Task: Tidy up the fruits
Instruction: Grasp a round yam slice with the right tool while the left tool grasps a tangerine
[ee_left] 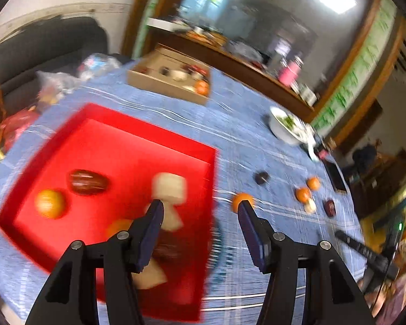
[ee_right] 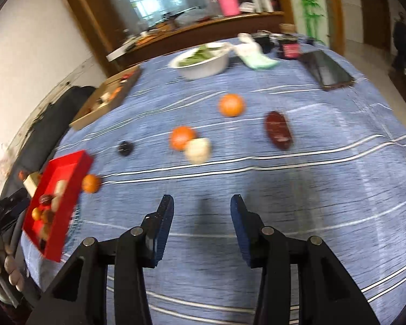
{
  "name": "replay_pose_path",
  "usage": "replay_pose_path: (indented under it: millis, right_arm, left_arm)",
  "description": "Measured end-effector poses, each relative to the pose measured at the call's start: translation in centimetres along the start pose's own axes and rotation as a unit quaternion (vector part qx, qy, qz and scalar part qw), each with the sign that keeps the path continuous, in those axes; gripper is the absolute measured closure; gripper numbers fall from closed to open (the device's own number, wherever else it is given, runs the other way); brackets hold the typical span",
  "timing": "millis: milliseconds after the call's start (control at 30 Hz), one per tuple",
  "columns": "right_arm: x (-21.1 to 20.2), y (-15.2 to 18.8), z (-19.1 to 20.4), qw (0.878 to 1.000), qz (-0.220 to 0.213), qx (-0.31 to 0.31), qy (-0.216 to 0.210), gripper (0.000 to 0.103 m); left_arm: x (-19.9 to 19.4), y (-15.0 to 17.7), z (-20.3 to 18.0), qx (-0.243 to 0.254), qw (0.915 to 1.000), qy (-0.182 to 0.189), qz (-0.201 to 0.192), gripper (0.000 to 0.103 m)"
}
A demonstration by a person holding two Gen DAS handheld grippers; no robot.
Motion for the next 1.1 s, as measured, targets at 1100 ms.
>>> replay_pose_path:
  millis: [1100]
  right_arm:
    - [8.8, -4.2, 1.6, 0.994, 0.013, -0.103, 0.03, 0.074]
  left_arm:
    - [9.9, 2.9, -8.8, 0.203, 0.9745, -0.062, 0.073, 0.071]
Point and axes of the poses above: each gripper's, at about its wrist camera, not at the fingertips, and x roughly the way its jaws point, z to its left, y to its underside, the point moved 10 cm from there along x, roughly the way its jaws point, and after that the axes turned 1 degree about -y, right-handed, at the moved point
